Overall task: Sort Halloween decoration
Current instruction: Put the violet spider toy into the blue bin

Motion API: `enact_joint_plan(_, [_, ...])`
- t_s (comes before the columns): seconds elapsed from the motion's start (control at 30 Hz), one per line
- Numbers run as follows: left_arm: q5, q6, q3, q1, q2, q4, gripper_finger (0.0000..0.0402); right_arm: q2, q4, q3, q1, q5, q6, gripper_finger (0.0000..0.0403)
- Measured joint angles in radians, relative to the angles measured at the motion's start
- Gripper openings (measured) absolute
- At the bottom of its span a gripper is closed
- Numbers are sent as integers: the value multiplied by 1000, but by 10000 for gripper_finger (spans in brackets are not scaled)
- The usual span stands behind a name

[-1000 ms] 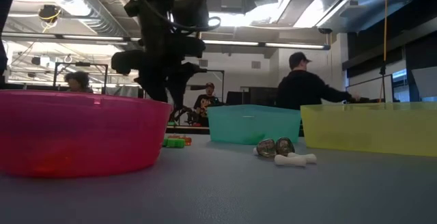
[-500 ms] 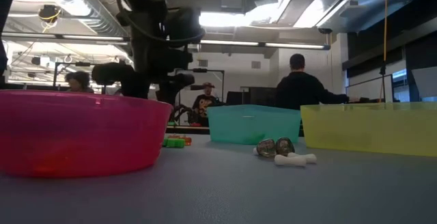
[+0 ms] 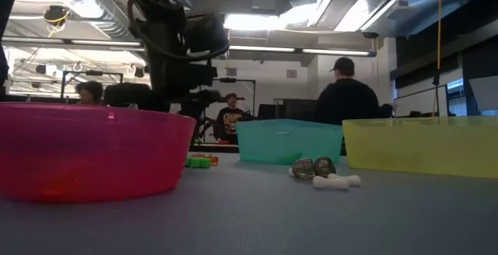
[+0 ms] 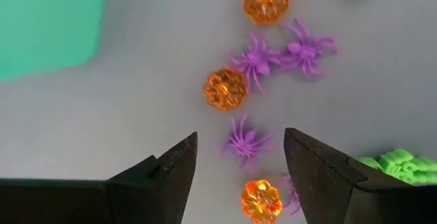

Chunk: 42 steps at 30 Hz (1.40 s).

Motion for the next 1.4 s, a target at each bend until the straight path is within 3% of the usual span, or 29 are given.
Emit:
enact_joint_plan(0.4, [0,-2,-40,35,0,104,204,0,-2,0,0,0,-1,154])
enact_joint_plan(0.9, [53,-10,-40,49,0,94,204,0,-3,0,0,0,-2,154])
enact_joint_plan(1.4, [69,-45,-36,57,82,95,203,0,-9,0,0,8,-2,154])
